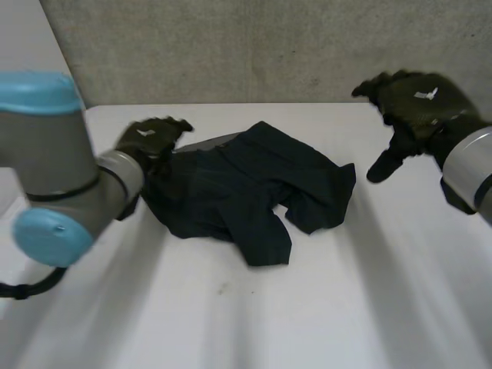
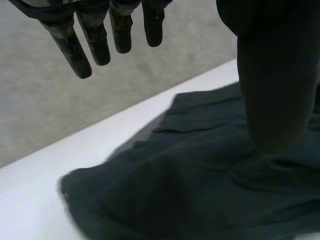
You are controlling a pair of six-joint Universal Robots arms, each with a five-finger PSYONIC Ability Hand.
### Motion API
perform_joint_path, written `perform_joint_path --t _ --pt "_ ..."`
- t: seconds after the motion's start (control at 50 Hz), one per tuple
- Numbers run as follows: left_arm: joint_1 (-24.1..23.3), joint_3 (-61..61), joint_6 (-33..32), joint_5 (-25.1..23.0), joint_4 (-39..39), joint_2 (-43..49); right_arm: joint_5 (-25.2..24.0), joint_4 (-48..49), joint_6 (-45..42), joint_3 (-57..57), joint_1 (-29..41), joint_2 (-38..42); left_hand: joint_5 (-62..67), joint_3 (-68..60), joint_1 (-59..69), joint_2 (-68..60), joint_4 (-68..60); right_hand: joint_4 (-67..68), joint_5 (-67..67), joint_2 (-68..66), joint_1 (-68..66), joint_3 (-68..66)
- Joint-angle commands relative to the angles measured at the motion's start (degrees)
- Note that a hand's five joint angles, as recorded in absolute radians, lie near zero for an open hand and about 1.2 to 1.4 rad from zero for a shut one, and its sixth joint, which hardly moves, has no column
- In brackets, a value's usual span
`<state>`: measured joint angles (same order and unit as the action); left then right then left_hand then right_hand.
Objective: Fold the shorts.
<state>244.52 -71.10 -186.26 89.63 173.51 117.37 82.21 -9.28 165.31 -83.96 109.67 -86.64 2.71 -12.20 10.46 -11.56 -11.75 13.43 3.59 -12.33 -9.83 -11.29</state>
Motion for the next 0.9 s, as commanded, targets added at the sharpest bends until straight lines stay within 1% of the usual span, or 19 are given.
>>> perform_joint_path --t 0.02,0.1,0.2,0.22,0.26,0.28,0.34,0.36,0.38,0.42,0.54,0.56,0.58,0.64,0.66,0.72,0.74,0.8,0.9 --pt "-6.4 7.0 -0.3 -1.9 4.3 10.9 0.2 0.5 -4.1 -1.6 -0.3 7.8 0.5 -1.0 2.8 -1.7 -1.5 -3.4 -3.6 2.3 -0.2 1.3" --pt "-8.9 10.5 -0.2 -1.5 4.2 15.8 0.1 1.2 -3.9 -0.9 -0.9 11.6 1.2 -1.7 3.4 -2.4 -2.2 -3.4 -3.6 2.3 -0.2 1.3" --pt "-10.4 12.0 -0.3 0.4 1.3 19.4 -0.9 5.0 -3.9 3.0 -0.7 19.6 9.3 -9.8 11.5 -10.4 -10.2 -3.4 -3.6 2.3 -0.2 1.3" --pt "-10.6 12.0 -0.3 1.8 0.1 19.7 -1.1 5.6 -3.9 3.9 -0.7 20.9 15.8 -16.3 18.0 -16.9 -16.7 -3.4 -3.6 2.3 -0.2 1.3" --pt "-10.6 11.9 -0.2 3.5 -0.9 19.7 -1.6 6.6 -3.8 5.8 -0.7 23.4 21.4 -21.9 23.6 -22.5 -22.3 -3.4 -3.6 2.3 -0.2 1.3" --pt "-10.8 11.4 -0.3 5.4 -1.7 19.4 -2.5 7.3 -3.8 8.1 -0.5 26.1 26.5 -27.1 28.8 -27.7 -27.5 -3.4 -3.6 2.3 -0.2 1.3" --pt "-11.4 10.8 -0.3 8.4 -2.1 18.9 -4.6 7.8 -3.8 12.6 -0.3 30.8 35.0 -35.5 37.2 -36.1 -35.9 -3.4 -3.6 2.3 -0.2 1.3" --pt "-12.0 10.1 -0.2 9.7 -2.2 18.8 -5.4 7.8 -3.7 15.8 -0.3 34.1 41.2 -41.7 43.4 -42.3 -42.1 -3.4 -3.6 2.3 -0.2 1.3" --pt "-12.1 9.8 -0.2 10.2 -2.2 18.6 -5.7 7.6 -3.6 17.5 -0.3 35.6 43.9 -44.4 46.1 -45.1 -44.9 -3.4 -3.6 2.3 -0.2 1.3" --pt "-12.3 8.9 -0.2 10.8 -2.2 17.7 -5.8 7.3 -3.6 21.8 -0.2 39.7 46.3 -46.8 48.5 -47.4 -47.2 -3.4 -3.6 2.3 -0.2 1.3" --pt "-12.6 5.6 -0.2 10.9 -2.0 14.6 -5.7 7.2 -3.6 27.9 0.0 47.3 48.1 -48.7 50.4 -49.3 -49.1 -3.4 -3.6 2.3 -0.2 1.3" --pt "-12.7 5.4 -0.2 10.9 -2.0 14.6 -5.7 7.2 -3.6 28.4 0.1 48.2 48.1 -48.7 50.4 -49.3 -49.1 -0.5 -0.7 -0.6 -3.1 -1.6" --pt "-12.8 5.4 -0.2 11.0 -2.0 14.6 -5.5 7.3 -3.6 29.5 0.1 49.7 48.5 -49.0 50.7 -49.6 -49.4 7.3 7.2 -8.4 -10.9 -9.5" --pt "-13.5 5.4 -0.2 11.3 -1.9 14.8 -5.0 7.0 -3.7 30.7 0.1 50.8 55.8 -56.4 58.1 -57.0 -56.8 23.7 23.5 -24.8 -27.3 -25.8" --pt "-13.6 5.4 -0.2 11.4 -1.8 14.8 -5.0 7.0 -3.7 30.8 0.1 50.7 57.7 -58.2 60.0 -58.9 -58.7 41.2 41.1 -42.3 -44.8 -43.4" --pt "-13.8 6.0 -0.3 11.4 -1.6 15.3 -4.9 6.9 -3.6 30.6 0.1 49.8 64.3 -64.8 66.5 -65.4 -65.2 66.5 66.3 -67.6 -70.1 -68.6" --pt "-13.8 6.1 -0.3 11.4 -1.6 15.3 -4.9 6.9 -3.5 29.9 0.1 48.4 67.3 -67.8 69.5 -68.4 -68.2 66.6 66.4 -67.7 -70.2 -68.7" --pt "-13.7 7.3 -0.4 11.4 -1.3 15.5 -4.8 6.8 -3.6 27.6 0.1 44.9 67.3 -67.8 69.5 -68.4 -68.3 66.6 66.4 -67.7 -70.2 -68.7" --pt "-13.2 9.7 -0.4 11.5 0.2 15.3 -4.8 4.2 -4.5 18.0 0.1 34.0 67.3 -67.8 69.5 -68.4 -68.3 66.6 66.4 -67.7 -70.2 -68.7"
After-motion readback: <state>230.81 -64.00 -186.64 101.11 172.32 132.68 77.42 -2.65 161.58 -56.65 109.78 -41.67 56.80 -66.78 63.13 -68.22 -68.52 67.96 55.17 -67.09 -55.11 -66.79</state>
